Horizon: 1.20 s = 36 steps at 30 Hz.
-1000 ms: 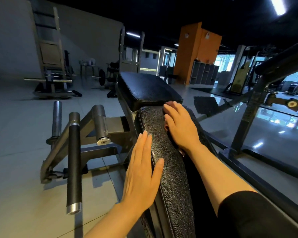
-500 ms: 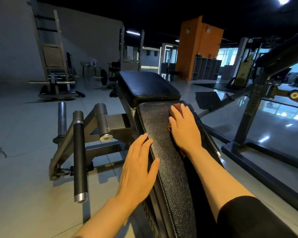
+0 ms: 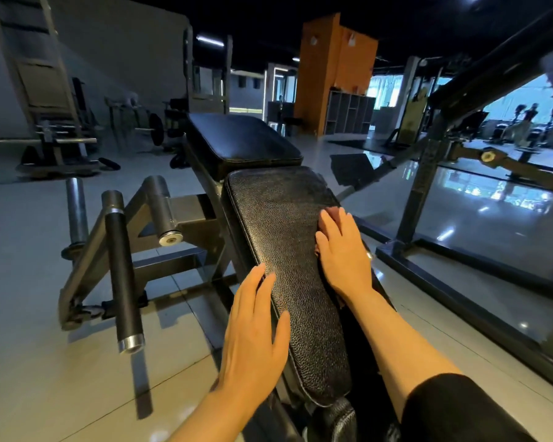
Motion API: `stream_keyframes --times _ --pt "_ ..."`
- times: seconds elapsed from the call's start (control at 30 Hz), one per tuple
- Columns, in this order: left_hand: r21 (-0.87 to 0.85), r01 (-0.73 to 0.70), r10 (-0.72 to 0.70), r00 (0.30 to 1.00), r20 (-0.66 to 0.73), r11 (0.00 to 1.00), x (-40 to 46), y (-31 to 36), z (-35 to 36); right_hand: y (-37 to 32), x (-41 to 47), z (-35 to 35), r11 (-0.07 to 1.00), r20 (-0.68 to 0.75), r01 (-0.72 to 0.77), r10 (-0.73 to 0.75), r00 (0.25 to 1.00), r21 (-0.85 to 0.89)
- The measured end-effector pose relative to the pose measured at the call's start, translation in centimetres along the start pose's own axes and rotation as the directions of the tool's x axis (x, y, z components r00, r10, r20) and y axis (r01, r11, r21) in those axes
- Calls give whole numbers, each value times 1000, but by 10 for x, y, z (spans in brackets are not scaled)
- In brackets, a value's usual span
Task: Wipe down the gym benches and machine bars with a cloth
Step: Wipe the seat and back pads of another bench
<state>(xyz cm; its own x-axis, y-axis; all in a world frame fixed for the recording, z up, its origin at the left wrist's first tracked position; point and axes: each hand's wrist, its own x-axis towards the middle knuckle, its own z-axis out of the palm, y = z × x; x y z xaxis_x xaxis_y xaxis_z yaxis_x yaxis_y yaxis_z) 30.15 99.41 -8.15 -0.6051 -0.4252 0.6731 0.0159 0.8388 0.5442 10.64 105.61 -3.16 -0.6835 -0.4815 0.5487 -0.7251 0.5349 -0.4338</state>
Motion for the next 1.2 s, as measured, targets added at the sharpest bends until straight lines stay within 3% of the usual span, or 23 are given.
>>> stream_keyframes --times 0.13,0.23,0.3,0.37,0.47,0.63,0.73,0.83,0.9,0.97,1.1,1.2 --pt "-49 16 -18 999 -30 999 -5 2 8 -42 -51 7 951 47 305 -307 951 43" --pt "-45 23 -24 1000 -14 999 -8 1 8 -27 -72 -3 911 125 412 -412 903 22" --pt "-23 0 0 1000 22 1000 -17 0 7 5 -70 -6 944 104 328 -322 941 -39" --pt "-40 0 2 999 47 999 -28 1 6 31 -66 -10 995 41 93 -92 995 -33" --pt "-60 4 -1 999 48 998 -34 7 11 18 -69 -6 995 -50 -96 95 994 0" --pt "-190 71 -52 994 100 979 -35 10 9 -54 -112 5 991 28 115 -117 993 69" --pt "-140 -13 30 992 124 990 -41 5 2 -40 -123 -2 981 109 189 -194 975 51" --pt "-64 -77 85 987 139 995 -45 2 2 -7 -112 -11 999 34 32 -32 999 -19" --pt "-58 -98 105 985 138 993 -46 3 4 4 -109 -15 991 -91 -133 135 987 32" --pt "-57 -112 119 984 134 992 -48 3 6 -3 -115 -10 977 -121 -214 215 969 19" --pt "-91 -129 139 985 102 987 -50 1 12 -35 -145 6 999 -56 -7 4 998 -47" --pt "-71 -160 166 983 81 985 -50 1 20 -33 -146 2 999 16 41 -41 999 2"
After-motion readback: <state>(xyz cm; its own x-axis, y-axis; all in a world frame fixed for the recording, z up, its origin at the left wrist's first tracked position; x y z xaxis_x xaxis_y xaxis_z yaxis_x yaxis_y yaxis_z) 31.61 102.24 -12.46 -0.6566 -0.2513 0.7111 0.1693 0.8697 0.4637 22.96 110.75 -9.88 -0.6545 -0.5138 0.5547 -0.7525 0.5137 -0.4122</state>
